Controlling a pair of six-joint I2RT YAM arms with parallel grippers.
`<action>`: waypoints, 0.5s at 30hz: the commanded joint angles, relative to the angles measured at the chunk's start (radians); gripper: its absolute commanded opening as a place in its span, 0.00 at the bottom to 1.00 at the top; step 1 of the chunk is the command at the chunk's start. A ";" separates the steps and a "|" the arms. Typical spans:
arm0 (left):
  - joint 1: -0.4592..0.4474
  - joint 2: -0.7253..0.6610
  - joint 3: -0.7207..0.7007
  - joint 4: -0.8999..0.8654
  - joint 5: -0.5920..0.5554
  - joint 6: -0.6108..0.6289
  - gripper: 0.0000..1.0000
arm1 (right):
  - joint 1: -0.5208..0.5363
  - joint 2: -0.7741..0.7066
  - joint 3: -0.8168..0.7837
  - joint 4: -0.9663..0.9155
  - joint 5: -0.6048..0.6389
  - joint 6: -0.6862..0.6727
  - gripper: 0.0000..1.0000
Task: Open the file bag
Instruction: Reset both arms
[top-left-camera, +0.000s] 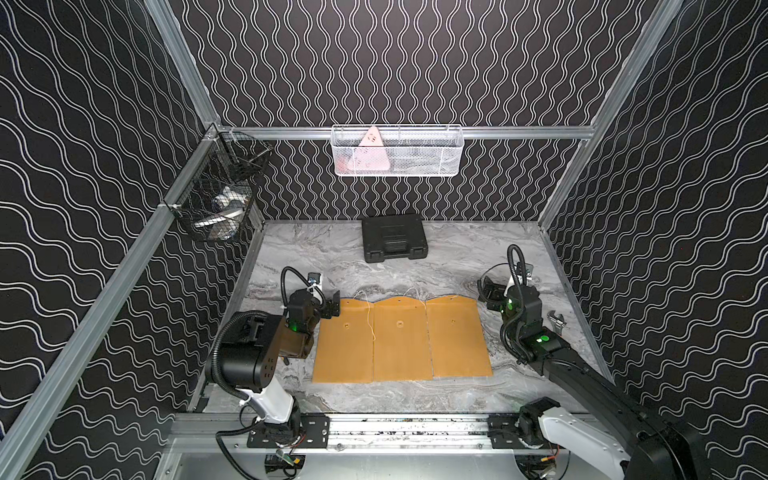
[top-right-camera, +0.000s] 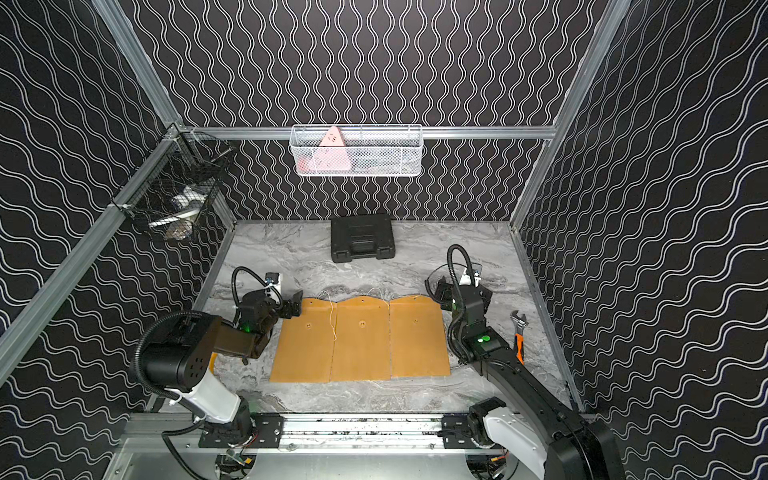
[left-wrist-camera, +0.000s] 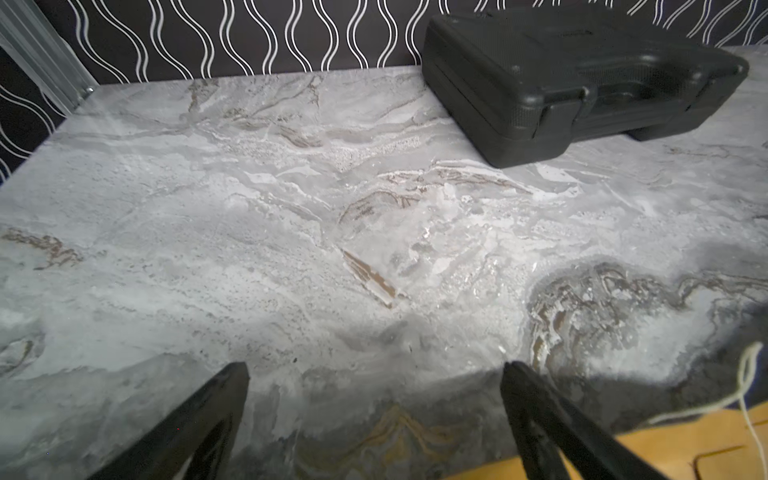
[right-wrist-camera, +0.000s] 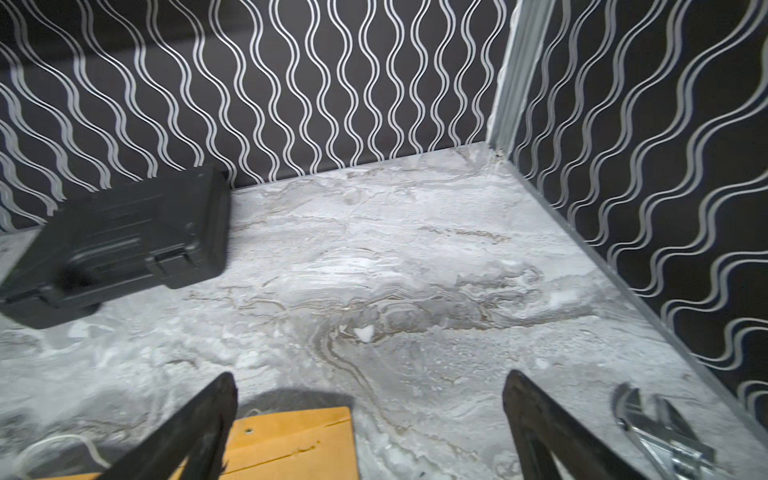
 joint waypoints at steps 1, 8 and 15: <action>0.000 0.003 -0.002 0.054 -0.002 0.028 0.99 | -0.005 0.011 -0.044 0.172 0.063 -0.077 1.00; 0.000 0.003 -0.003 0.054 -0.002 0.027 0.99 | -0.036 0.160 -0.136 0.443 0.064 -0.140 1.00; 0.000 0.004 -0.003 0.055 -0.002 0.028 0.99 | -0.085 0.347 -0.143 0.600 0.025 -0.128 1.00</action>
